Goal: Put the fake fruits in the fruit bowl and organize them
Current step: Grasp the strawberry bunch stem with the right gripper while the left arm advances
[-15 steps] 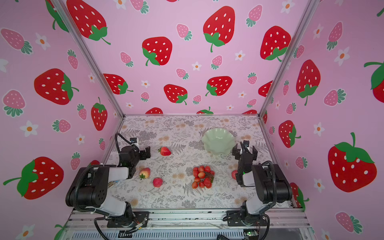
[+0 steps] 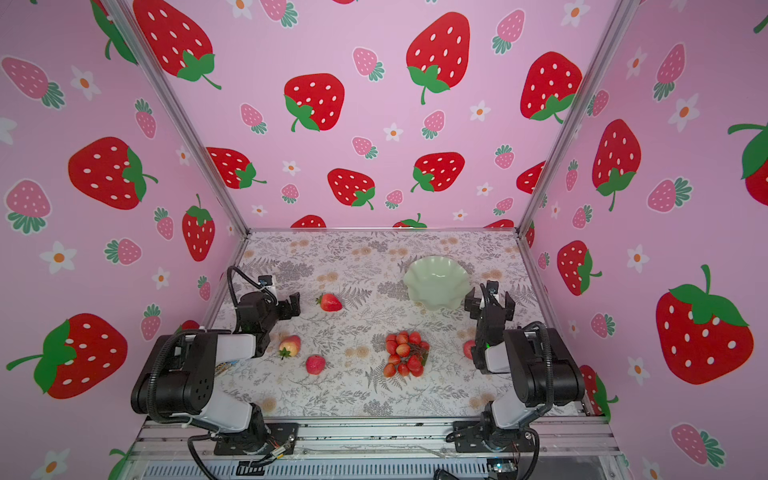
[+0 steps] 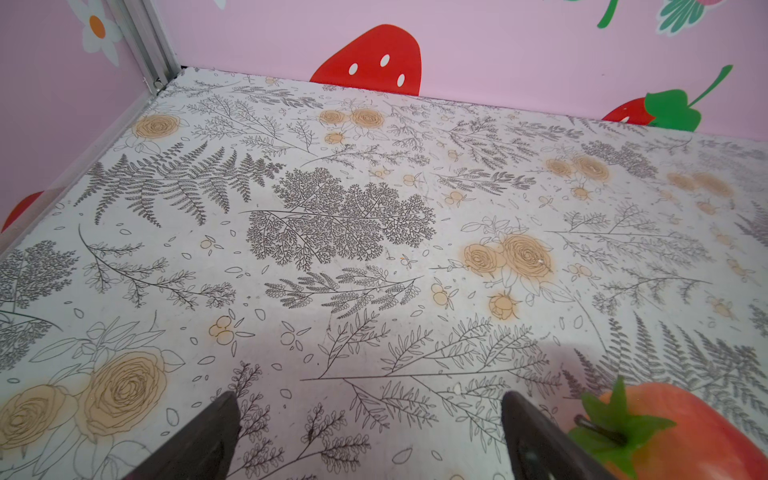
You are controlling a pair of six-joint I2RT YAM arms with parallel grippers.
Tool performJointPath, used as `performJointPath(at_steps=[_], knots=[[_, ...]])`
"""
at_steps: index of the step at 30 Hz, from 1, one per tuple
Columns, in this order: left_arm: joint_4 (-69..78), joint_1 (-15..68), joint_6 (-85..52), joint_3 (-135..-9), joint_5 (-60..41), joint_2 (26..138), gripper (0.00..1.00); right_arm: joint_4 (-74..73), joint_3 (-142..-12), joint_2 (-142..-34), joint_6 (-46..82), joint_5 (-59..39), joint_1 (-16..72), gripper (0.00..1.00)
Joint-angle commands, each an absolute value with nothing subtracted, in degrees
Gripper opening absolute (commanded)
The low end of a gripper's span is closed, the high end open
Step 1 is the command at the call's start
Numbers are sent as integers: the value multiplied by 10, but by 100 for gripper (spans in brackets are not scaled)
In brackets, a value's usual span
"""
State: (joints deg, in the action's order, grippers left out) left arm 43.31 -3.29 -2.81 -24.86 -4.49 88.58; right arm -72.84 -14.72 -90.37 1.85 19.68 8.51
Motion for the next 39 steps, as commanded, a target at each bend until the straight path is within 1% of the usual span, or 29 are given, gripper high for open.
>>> performJointPath(at_steps=[1, 4, 5, 6, 7, 8, 10, 11, 13, 16, 18, 21, 23, 25, 26, 28, 31, 32, 35, 38, 39], knots=[[446, -35, -22, -257, -57, 888, 99, -746, -140, -902, 25, 205, 88, 99], [448, -34, -20, -256, -62, 886, 99, -760, -126, -884, 34, 227, 89, 99], [439, -34, -14, -260, -74, 882, 99, -762, -112, -866, 35, 218, 89, 99], [411, -31, -10, -270, -75, 867, 99, -807, -89, -855, 25, 215, 90, 99], [341, -27, -10, -296, -71, 841, 99, -806, -76, -830, 15, 232, 96, 99], [277, -23, -22, -322, -43, 822, 99, -757, -75, -780, 12, 246, 101, 99], [185, -9, -57, -365, 15, 791, 99, -541, -114, -663, 25, 274, 102, 99], [172, -3, -84, -373, 18, 776, 99, -487, -123, -625, 33, 285, 102, 100], [170, 25, -133, -378, -14, 740, 99, -398, -125, -537, 57, 278, 102, 100], [87, 114, -115, -420, 13, 691, 99, -264, -138, -411, 67, 208, 105, 99], [7, 179, -93, -461, 9, 664, 99, -163, -165, -354, 84, 119, 106, 99], [-80, 243, -78, -502, -63, 639, 99, -73, -207, -350, 120, -25, 114, 100], [-149, 273, -53, -529, -161, 630, 99, -41, -228, -379, 143, -130, 134, 100], [-236, 307, -15, -551, -224, 630, 99, -26, -241, -405, 158, -189, 162, 97], [-276, 322, 6, -560, -242, 631, 99, -12, -249, -413, 162, -200, 182, 96], [-344, 358, 58, -560, -250, 623, 99, 30, -271, -414, 170, -187, 240, 95], [-333, 371, 78, -513, -245, 589, 99, 98, -295, -399, 205, -106, 318, 94], [-318, 371, 76, -499, -243, 580, 99, 116, -302, -404, 215, -108, 327, 92], [-287, 373, 70, -494, -244, 567, 99, 176, -323, -438, 254, -126, 350, 79], [-258, 373, 62, -481, -256, 564, 99, 228, -327, -440, 305, -61, 399, 76], [-259, 373, 64, -481, -262, 566, 99, 237, -321, -437, 318, -56, 407, 76]])
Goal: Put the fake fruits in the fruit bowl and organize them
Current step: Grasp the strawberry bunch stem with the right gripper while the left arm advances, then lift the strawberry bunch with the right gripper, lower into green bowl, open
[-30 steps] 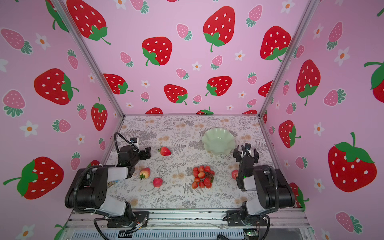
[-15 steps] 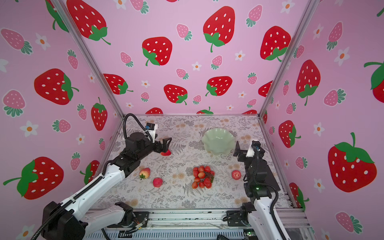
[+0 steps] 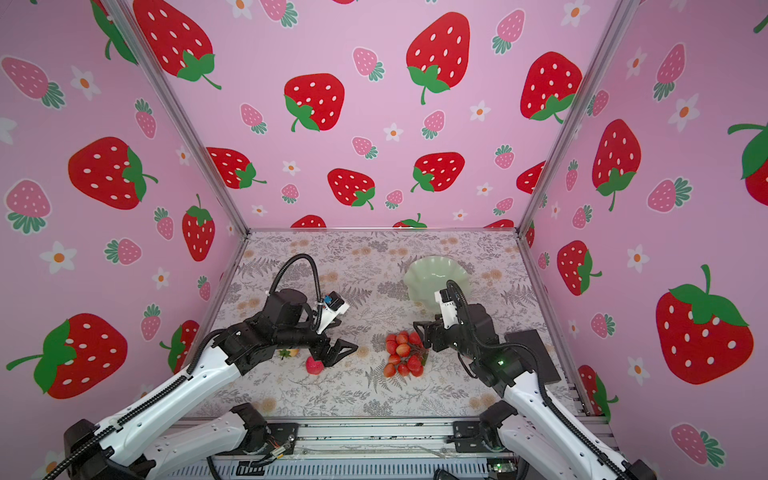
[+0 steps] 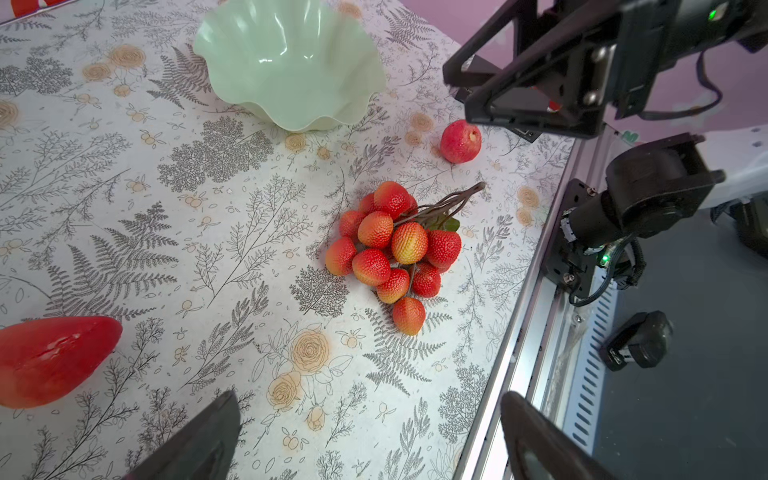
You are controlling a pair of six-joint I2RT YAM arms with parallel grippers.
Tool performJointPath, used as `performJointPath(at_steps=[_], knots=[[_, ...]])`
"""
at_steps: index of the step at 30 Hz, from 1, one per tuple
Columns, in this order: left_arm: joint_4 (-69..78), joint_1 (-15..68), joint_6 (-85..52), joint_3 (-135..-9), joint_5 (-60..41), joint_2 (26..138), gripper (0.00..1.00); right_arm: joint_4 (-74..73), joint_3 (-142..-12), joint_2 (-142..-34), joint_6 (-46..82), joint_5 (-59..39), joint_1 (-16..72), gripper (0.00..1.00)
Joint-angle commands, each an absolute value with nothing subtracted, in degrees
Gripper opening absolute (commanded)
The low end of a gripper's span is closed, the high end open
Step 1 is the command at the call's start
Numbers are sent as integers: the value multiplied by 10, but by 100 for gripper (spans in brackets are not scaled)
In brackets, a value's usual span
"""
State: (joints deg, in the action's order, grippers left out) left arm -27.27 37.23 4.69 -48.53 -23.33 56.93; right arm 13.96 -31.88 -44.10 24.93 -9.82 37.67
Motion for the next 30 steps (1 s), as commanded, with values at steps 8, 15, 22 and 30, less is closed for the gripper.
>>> performJointPath(at_steps=[8, 15, 22, 30], knots=[[-264, 375, 70, -494, -271, 585, 99, 193, -307, -518, 332, -76, 432, 66], [-259, 374, 70, -487, -257, 577, 99, 187, -311, -585, 338, -68, 441, 56], [-264, 374, 69, -492, -256, 587, 99, 192, -306, -595, 343, -67, 445, 39], [-265, 375, 68, -495, -252, 586, 99, 202, -333, -618, 331, -63, 446, 12]])
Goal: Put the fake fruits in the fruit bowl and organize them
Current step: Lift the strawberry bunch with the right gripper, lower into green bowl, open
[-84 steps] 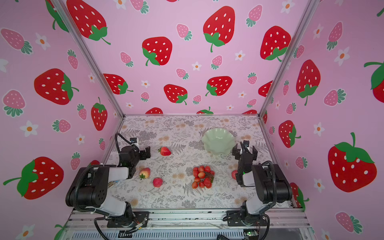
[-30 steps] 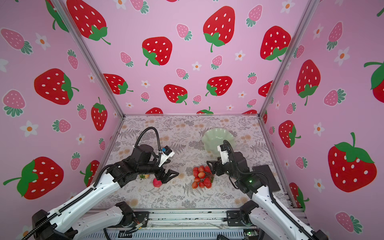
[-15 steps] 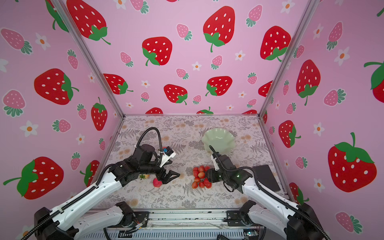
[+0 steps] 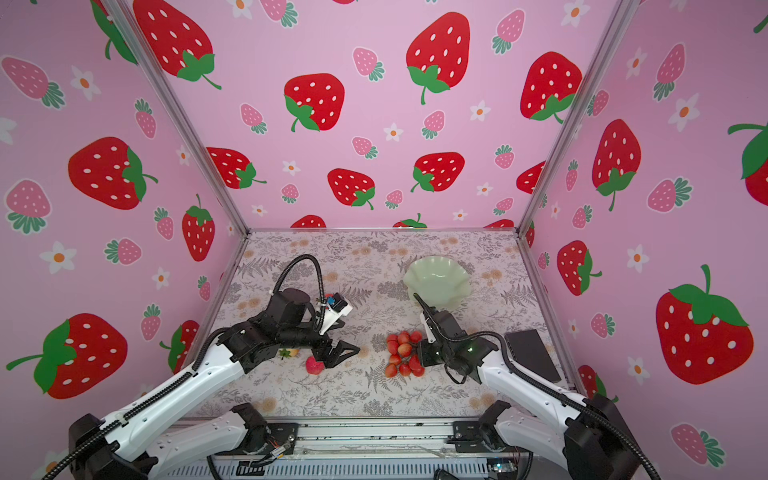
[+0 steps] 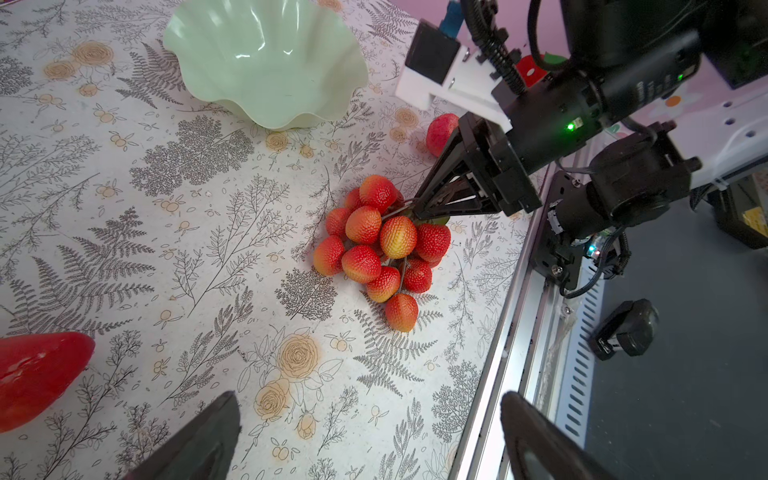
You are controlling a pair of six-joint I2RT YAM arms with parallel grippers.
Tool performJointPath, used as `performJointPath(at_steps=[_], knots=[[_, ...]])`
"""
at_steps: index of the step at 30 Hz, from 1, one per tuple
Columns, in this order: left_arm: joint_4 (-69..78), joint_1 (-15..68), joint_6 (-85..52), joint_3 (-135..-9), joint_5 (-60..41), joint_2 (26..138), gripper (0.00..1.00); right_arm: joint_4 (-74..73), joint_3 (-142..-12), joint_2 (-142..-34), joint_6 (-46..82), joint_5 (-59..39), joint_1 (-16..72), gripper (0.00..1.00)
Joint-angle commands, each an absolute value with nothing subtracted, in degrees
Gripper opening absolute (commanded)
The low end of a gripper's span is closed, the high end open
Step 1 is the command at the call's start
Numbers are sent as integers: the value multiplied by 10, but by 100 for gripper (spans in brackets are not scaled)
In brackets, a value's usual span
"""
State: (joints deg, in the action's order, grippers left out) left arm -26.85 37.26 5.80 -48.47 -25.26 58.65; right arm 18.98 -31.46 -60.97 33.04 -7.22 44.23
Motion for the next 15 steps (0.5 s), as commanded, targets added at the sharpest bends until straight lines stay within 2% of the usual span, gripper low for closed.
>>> performJointPath(at_steps=[1, 2, 5, 10, 15], knots=[[-265, 374, 68, -495, -251, 585, 99, 209, -342, -620, 328, -60, 446, 9], [-266, 374, 68, -494, -251, 585, 99, 214, -352, -620, 323, -61, 446, 5], [-267, 375, 68, -496, -250, 583, 99, 220, -389, -618, 305, -71, 446, 1], [-266, 374, 67, -497, -252, 583, 99, 235, -511, -657, 247, -61, 433, 0], [-266, 374, 67, -496, -245, 572, 99, 245, -647, -715, 195, -47, 381, 0]])
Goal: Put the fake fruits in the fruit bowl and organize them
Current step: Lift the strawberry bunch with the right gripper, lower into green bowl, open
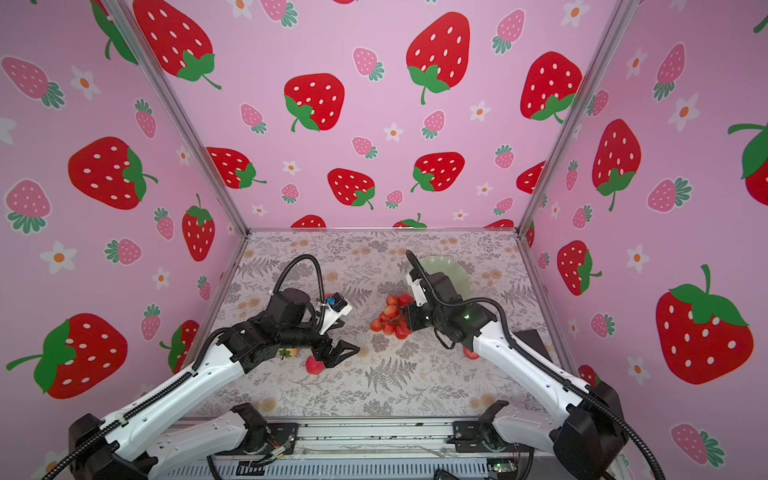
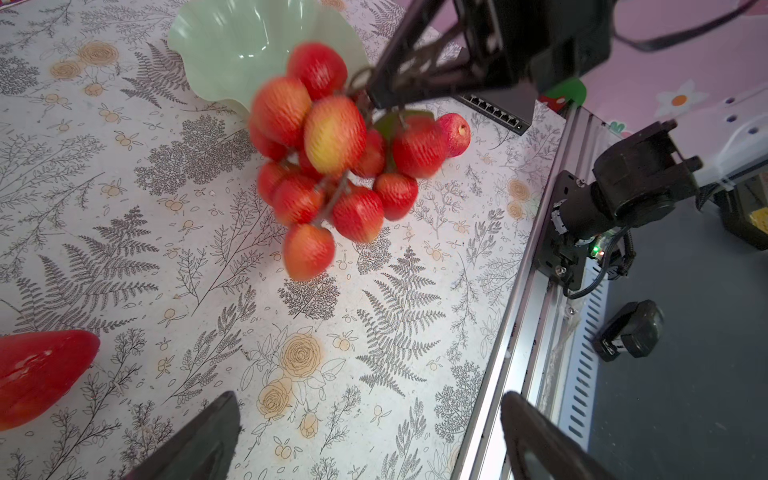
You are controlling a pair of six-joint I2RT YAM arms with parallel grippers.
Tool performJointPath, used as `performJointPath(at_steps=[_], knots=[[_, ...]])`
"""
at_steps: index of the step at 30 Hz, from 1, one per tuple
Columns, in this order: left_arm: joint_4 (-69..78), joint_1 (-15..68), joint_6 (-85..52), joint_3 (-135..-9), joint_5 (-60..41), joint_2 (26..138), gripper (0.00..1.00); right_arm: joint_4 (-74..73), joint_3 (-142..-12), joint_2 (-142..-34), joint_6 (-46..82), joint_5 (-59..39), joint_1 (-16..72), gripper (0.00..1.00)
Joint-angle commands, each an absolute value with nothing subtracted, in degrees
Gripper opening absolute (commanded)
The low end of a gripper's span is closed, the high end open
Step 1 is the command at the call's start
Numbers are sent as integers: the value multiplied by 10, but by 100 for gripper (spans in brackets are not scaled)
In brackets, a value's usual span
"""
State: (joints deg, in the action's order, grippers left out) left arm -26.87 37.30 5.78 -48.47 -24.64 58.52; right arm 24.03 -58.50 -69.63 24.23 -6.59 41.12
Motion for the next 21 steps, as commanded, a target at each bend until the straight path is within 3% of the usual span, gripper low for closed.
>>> performJointPath(at_steps=[1, 6, 12, 21], knots=[[-265, 374, 66, -496, -242, 569, 99, 247, -667, -724, 187, -39, 370, 0], [-261, 374, 64, -494, -241, 562, 99, 252, -744, -776, 145, -10, 288, 0], [-264, 374, 64, -496, -240, 558, 99, 197, -754, -838, 130, -59, 210, 0], [-263, 375, 61, -493, -212, 544, 99, 70, -649, -881, 156, -94, 161, 0]])
